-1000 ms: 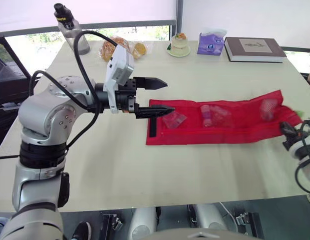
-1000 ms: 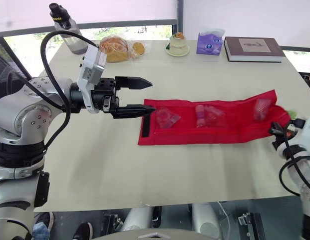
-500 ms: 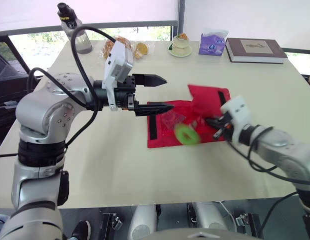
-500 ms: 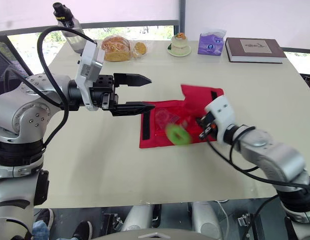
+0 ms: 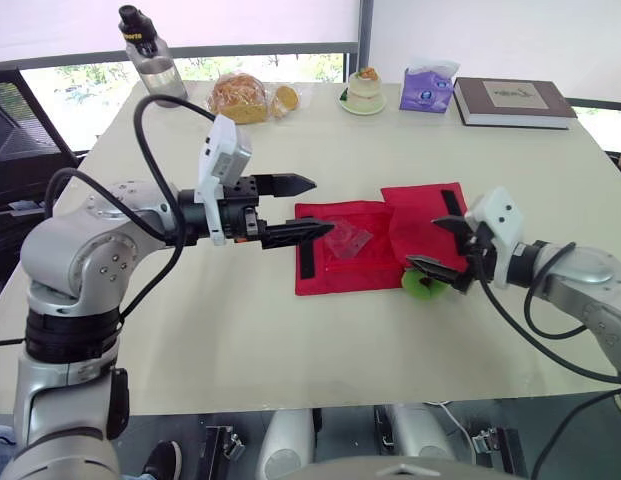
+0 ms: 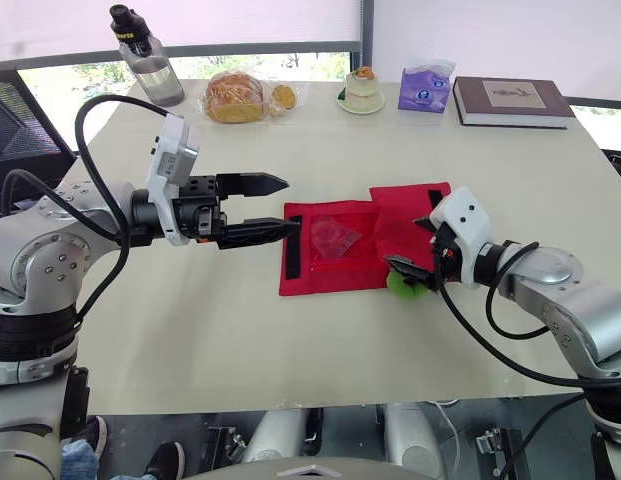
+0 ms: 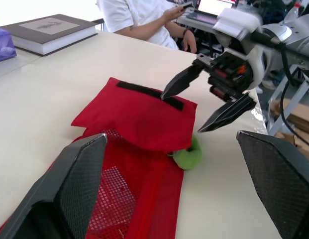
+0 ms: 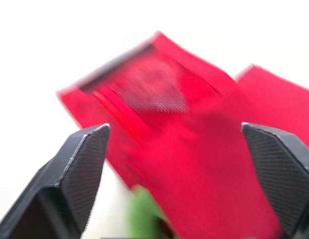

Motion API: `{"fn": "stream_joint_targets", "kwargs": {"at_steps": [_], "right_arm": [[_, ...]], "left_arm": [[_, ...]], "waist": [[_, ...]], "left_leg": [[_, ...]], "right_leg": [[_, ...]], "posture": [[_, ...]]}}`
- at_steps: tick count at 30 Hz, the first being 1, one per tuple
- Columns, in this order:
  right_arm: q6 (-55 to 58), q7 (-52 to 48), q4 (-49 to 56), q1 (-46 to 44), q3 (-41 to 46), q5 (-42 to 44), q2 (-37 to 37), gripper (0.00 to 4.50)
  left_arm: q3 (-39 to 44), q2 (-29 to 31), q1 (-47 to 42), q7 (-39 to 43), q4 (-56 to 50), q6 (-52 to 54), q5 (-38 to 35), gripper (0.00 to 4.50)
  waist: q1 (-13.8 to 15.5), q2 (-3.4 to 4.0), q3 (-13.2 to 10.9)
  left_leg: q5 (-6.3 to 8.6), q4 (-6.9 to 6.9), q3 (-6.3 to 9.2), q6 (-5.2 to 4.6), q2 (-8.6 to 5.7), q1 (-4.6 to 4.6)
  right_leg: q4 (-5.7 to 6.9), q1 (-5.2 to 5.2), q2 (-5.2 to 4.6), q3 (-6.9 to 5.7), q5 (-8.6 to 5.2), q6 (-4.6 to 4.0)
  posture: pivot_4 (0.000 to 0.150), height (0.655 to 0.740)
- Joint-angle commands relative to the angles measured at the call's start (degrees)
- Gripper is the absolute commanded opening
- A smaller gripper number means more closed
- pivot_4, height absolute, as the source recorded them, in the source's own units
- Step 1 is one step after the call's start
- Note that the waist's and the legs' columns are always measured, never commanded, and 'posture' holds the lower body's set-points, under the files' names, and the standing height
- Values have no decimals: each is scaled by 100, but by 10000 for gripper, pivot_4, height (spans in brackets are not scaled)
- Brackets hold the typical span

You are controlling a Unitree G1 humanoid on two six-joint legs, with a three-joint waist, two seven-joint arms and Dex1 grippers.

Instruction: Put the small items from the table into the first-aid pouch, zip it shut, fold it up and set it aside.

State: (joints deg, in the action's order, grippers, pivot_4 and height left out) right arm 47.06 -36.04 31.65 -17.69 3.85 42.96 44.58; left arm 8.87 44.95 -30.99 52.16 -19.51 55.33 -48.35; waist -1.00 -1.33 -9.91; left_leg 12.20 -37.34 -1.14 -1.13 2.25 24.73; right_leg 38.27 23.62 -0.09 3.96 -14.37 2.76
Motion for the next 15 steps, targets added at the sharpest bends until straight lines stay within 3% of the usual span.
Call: {"fn": "stream_joint_targets", "kwargs": {"at_steps": [1, 8, 15], "right_arm": [[-319, -506, 92, 71, 931, 354, 232, 44139], [-685, -1505, -132, 255, 1465, 600, 581, 44139], [-751, -1695, -346, 95, 1455, 614, 658, 44139]], "left_arm": [[659, -495, 492, -1011, 361, 766, -523, 45000], [1504, -1668, 1181, -3052, 539, 1612, -888, 45000], [2446, -3209, 1113, -5528, 541, 2363, -1214, 45000]], "waist": [[5, -4, -2], [20, -13, -1], [30, -18, 2]], "left_leg": [[0, 0, 3, 0, 1, -2], [0, -12, 10, 0, 2, -3], [-1, -25, 13, 1, -3, -8]], "right_leg": [[3, -1, -3, 2, 0, 0], [11, -6, -6, -3, 3, -1], [34, -6, -6, -2, 6, -4]], "posture": [[1500, 7400], [1500, 7400], [1500, 7400]]}}
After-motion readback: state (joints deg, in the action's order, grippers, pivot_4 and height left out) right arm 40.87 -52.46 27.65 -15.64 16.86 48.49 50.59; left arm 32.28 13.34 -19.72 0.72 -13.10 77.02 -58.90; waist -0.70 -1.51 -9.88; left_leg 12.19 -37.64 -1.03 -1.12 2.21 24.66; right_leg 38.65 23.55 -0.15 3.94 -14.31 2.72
